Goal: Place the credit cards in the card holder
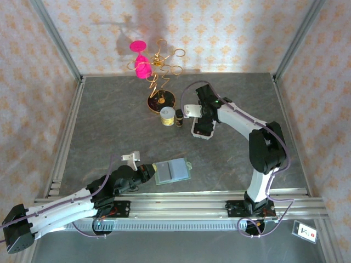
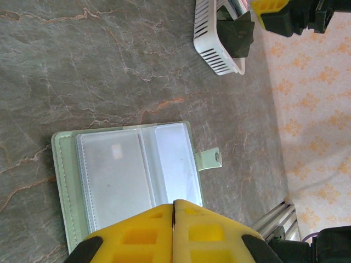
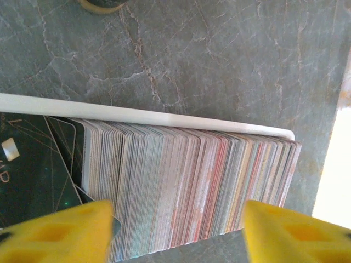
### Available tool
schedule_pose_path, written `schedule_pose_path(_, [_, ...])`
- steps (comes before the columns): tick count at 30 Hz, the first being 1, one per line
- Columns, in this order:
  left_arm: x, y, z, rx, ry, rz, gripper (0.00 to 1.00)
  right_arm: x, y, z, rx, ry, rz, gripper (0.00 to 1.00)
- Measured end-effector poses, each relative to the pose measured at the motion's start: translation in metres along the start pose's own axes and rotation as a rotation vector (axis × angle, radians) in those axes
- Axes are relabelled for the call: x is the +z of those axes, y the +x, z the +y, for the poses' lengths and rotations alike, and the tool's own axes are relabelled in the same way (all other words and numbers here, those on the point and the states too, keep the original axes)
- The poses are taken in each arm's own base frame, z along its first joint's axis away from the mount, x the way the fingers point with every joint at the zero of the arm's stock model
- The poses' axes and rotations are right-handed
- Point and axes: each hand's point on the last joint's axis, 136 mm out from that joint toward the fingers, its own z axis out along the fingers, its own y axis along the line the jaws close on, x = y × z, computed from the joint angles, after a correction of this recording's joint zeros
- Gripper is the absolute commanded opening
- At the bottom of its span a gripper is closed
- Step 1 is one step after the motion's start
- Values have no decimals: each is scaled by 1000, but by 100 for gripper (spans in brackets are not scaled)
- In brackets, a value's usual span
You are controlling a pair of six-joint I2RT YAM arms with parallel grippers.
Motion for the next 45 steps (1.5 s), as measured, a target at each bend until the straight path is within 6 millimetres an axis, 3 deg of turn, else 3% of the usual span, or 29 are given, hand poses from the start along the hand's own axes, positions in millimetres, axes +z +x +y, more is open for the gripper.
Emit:
schedule_pose_path(5, [0, 0, 0, -3, 0, 0, 9, -3, 0, 0, 30, -20, -28, 71])
schedule_pose_path(13, [2, 0, 0, -2, -2, 2, 9, -18, 12, -14, 266, -85, -173, 67])
schedule_pose_path(18, [2, 0, -3, -2, 9, 1, 9, -30, 24, -10, 430, -141, -262, 59])
schedule_pose_path(24, [3, 3, -5, 7, 21, 19, 9, -39, 18, -1, 598, -258, -373, 57])
schedule_pose_path(29, [3, 3, -7, 15, 29, 21, 9, -36, 28, 2, 770, -317, -407, 58])
schedule_pose_path(32, [3, 3, -8, 19, 33, 22, 9, -30, 34, 22, 857, -360, -397, 57])
schedule_pose_path(33, [3, 3, -9, 20, 35, 22, 9, -28, 36, 29, 883, -379, -392, 56])
schedule_pose_path(36, [3, 4, -9, 20, 40, 26, 9, -21, 43, 40, 961, -401, -371, 38])
schedule_pose_path(45, [3, 4, -14, 17, 62, 30, 9, -19, 64, 20, 1089, -341, -388, 39])
